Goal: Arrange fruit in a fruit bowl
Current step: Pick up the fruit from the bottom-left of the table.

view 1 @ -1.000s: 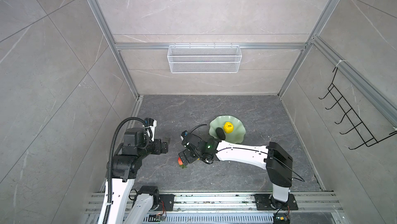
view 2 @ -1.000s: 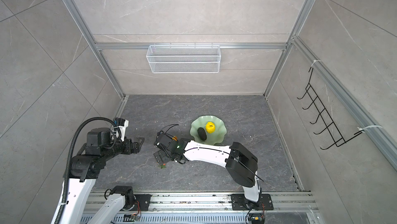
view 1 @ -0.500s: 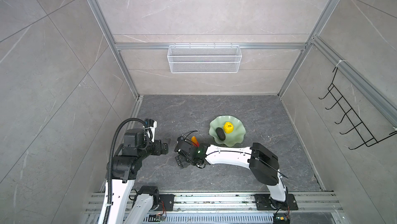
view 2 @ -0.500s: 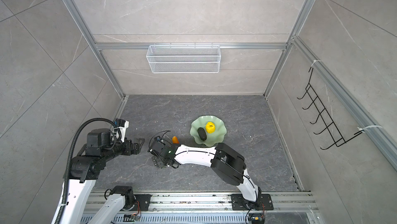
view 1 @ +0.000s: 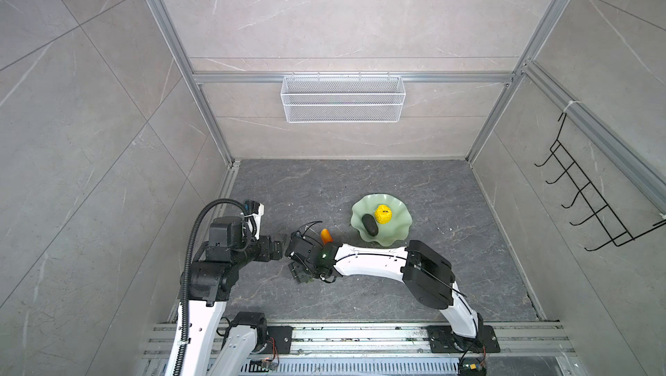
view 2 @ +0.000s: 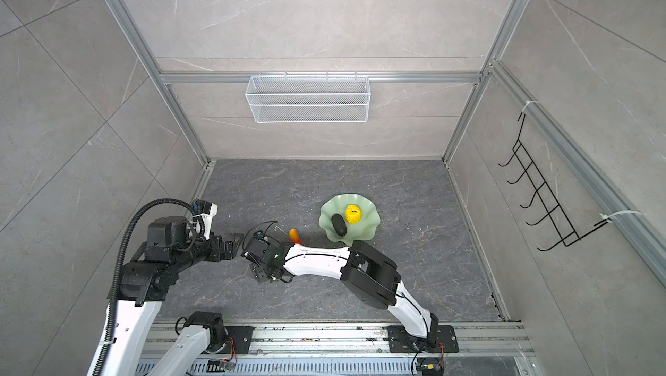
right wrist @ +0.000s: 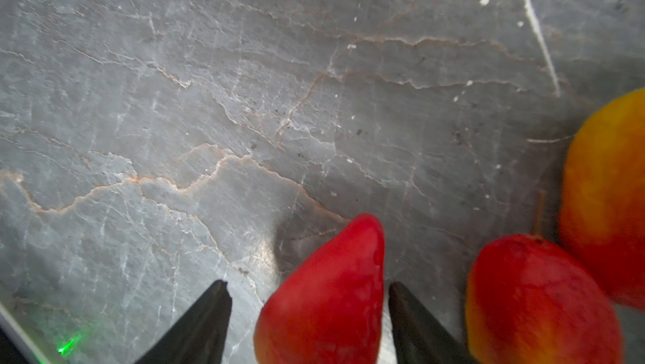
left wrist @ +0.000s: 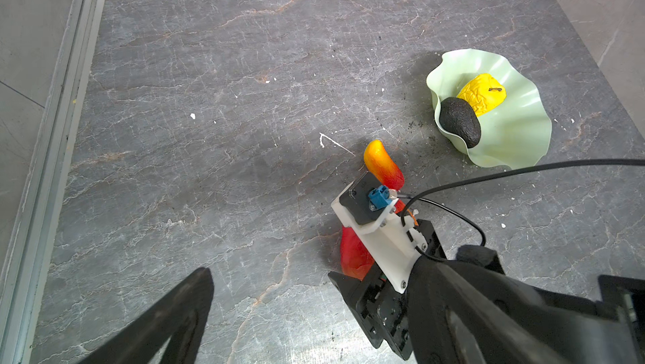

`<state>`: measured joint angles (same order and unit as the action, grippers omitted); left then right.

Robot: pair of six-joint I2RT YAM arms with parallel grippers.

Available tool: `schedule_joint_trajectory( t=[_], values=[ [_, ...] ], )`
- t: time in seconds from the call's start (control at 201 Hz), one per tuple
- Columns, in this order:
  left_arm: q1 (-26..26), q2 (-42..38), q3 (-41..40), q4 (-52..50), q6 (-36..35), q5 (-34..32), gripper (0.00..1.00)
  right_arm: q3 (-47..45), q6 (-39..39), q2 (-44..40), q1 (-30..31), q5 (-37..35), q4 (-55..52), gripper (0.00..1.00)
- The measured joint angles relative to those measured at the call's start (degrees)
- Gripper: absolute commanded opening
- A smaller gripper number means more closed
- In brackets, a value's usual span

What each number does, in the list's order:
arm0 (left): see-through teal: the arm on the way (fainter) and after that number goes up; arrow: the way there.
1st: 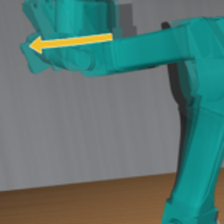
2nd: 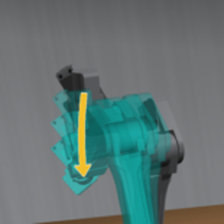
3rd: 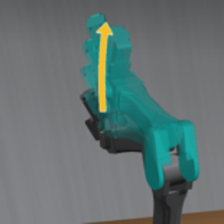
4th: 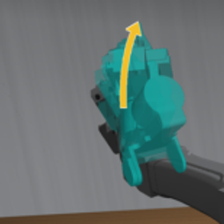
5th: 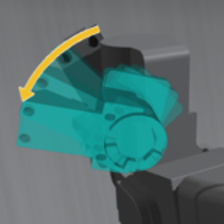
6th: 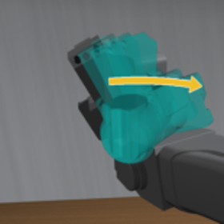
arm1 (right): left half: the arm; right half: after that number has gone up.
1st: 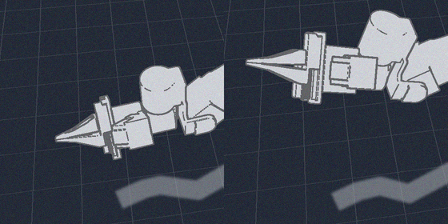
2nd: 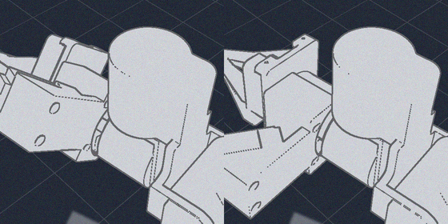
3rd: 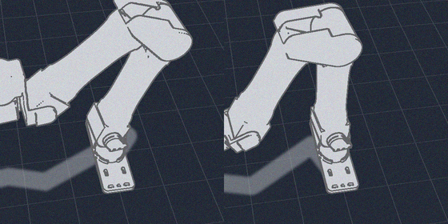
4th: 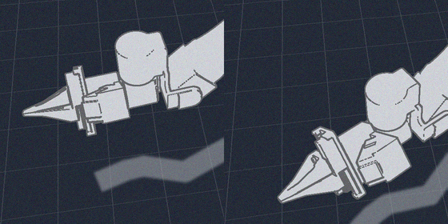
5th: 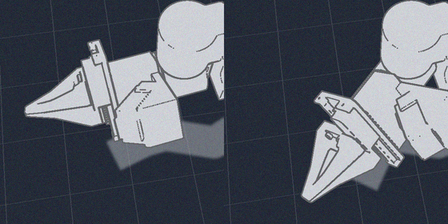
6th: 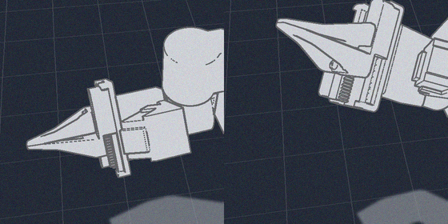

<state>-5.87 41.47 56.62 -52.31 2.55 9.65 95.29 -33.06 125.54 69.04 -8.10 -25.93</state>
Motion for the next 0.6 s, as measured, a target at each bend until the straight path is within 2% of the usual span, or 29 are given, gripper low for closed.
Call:
schedule_joint_trajectory(
  t=[0.075,0.299,0.429,0.598],
  values=[
    [0.0,0.0,0.0,0.0,0.0,0.0,1.0,0.2,-0.1,0.3,0.0,0.2,-0.2,0.66],
    [0.0,0.0,0.0,0.0,0.0,0.0,1.0,0.6,-0.4,0.6,0.0,0.4,-0.4,0.45],
    [0.0,0.0,0.0,0.0,0.0,0.0,1.0,0.7,-0.2,0.6,0.0,0.4,-1.0,0.39],
    [0.0,1.2,0.7,-1.1,0.0,1.0,1.0,0.5,0.5,-2.2,0.0,0.2,-3.3,0.38]
  ],
)
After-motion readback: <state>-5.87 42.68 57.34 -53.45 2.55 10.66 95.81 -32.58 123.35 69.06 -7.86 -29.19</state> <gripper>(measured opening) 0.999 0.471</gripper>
